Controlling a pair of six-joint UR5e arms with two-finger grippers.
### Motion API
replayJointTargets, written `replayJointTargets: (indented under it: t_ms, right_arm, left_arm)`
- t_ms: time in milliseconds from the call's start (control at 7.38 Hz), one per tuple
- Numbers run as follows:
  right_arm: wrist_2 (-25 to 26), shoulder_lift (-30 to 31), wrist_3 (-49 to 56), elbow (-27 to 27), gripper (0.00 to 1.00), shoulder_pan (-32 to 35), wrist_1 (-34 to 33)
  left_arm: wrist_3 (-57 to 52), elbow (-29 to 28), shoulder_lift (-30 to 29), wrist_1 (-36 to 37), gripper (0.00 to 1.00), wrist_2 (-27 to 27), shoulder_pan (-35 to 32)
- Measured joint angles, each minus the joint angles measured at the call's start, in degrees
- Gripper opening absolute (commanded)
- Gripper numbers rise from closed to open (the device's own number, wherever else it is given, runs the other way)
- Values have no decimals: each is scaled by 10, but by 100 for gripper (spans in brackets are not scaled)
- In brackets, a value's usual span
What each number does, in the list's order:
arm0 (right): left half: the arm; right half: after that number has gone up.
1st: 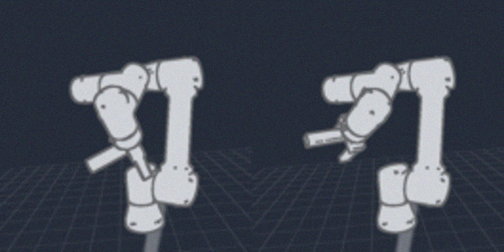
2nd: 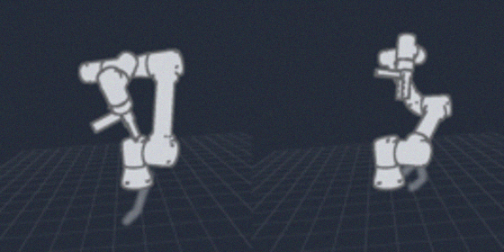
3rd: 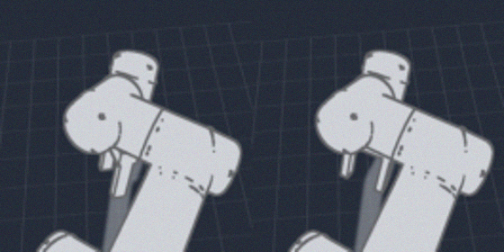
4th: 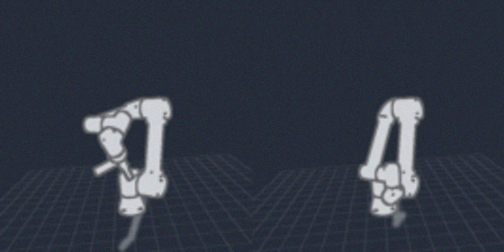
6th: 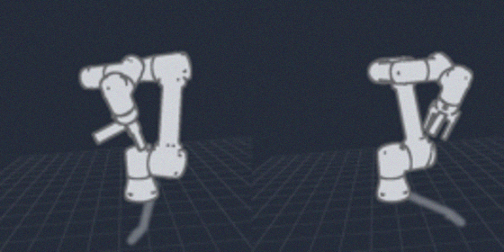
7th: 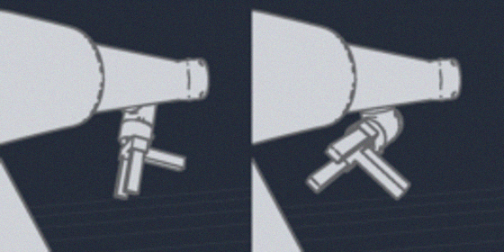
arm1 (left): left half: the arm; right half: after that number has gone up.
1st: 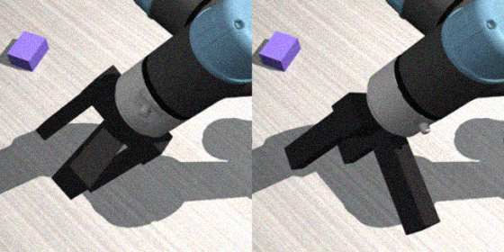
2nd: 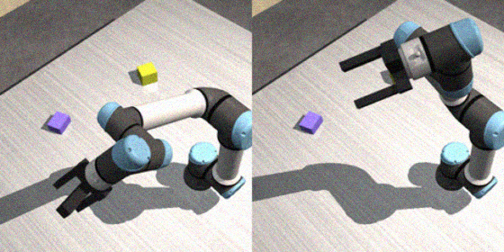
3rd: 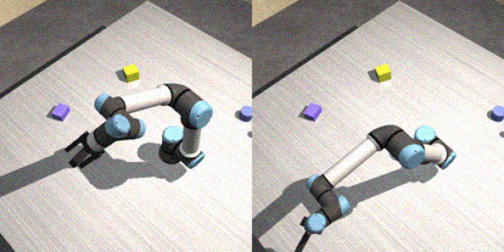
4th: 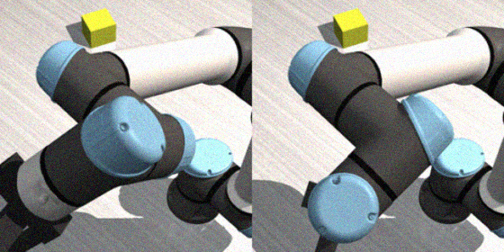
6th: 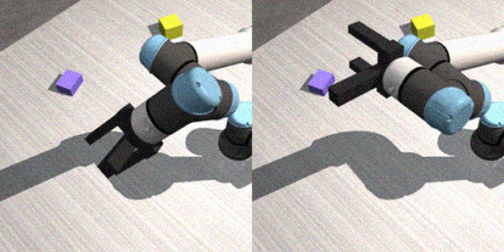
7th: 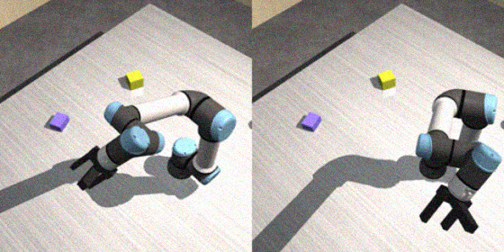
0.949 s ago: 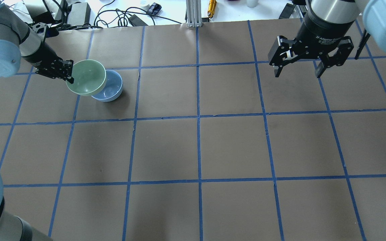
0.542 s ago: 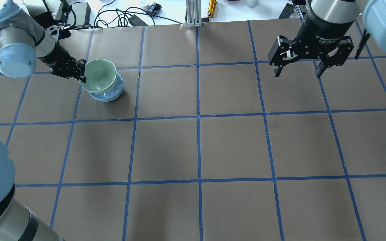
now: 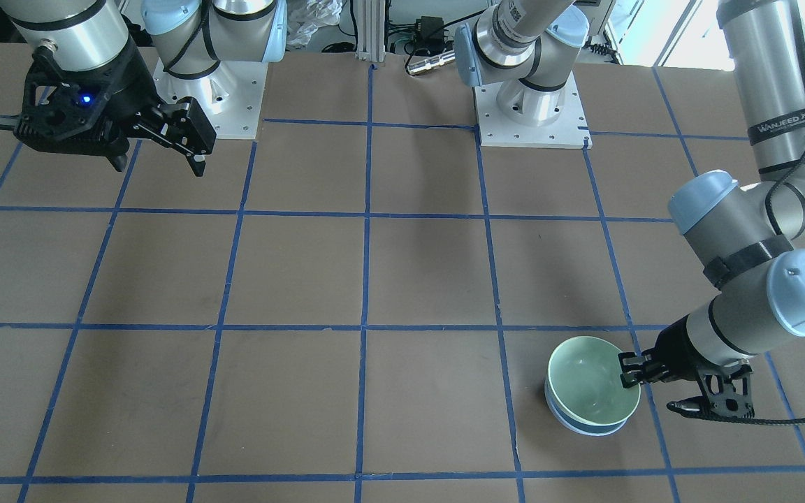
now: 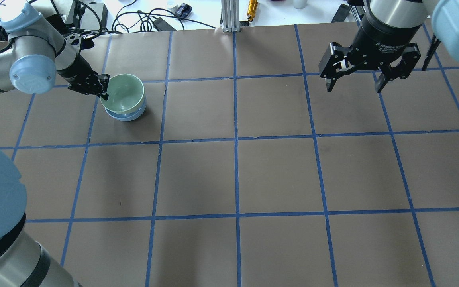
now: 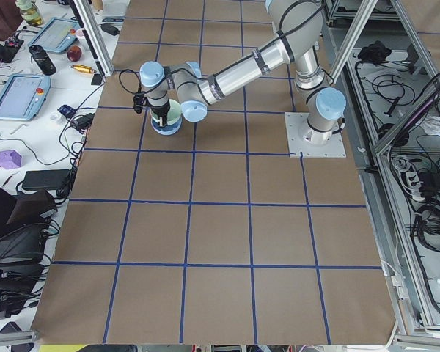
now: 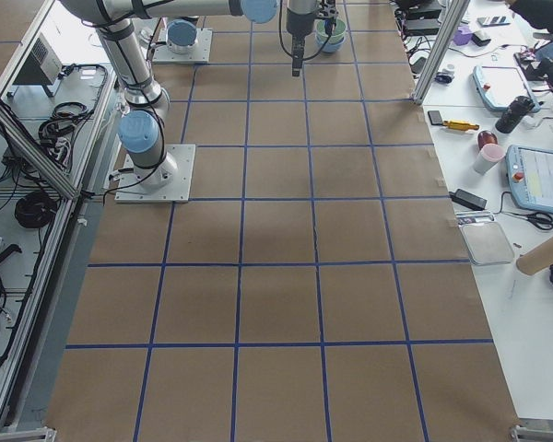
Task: Stack green bowl on blue bowl
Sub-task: 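Lower the green bowl into the blue bowl and open the left gripper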
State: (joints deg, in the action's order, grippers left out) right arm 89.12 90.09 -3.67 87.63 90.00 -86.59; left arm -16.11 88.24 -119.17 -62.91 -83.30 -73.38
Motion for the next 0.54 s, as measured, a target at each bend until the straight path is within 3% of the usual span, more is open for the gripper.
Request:
replayJointTargets:
  t_ms: [271, 542]
  right_arm:
    - [0, 0, 0, 0, 100, 0, 0]
    - [0, 0, 0, 0, 100, 0, 0]
  left_arm:
    - [-2, 3, -6, 8, 64, -4, 0]
    - [-4, 1, -9, 12, 78, -5, 0]
